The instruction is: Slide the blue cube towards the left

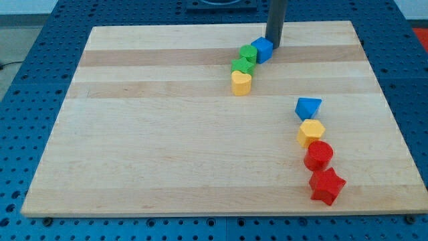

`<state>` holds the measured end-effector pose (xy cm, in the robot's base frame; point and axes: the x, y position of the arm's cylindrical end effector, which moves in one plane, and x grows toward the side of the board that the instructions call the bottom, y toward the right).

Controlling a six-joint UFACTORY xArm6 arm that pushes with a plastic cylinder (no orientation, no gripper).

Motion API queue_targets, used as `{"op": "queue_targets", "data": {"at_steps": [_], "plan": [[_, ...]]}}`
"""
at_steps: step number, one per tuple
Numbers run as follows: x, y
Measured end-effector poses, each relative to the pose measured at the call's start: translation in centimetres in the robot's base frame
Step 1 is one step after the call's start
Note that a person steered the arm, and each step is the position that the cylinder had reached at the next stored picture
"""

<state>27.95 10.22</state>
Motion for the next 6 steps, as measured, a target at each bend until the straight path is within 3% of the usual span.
{"op": "queue_targets", "data": {"at_steps": [1, 2, 3, 5, 6], "plan": [[0.9, -1.3], [3.1, 2.4], [6.8, 1.4], [1.3, -3.2], [-0.3, -1.8]]}}
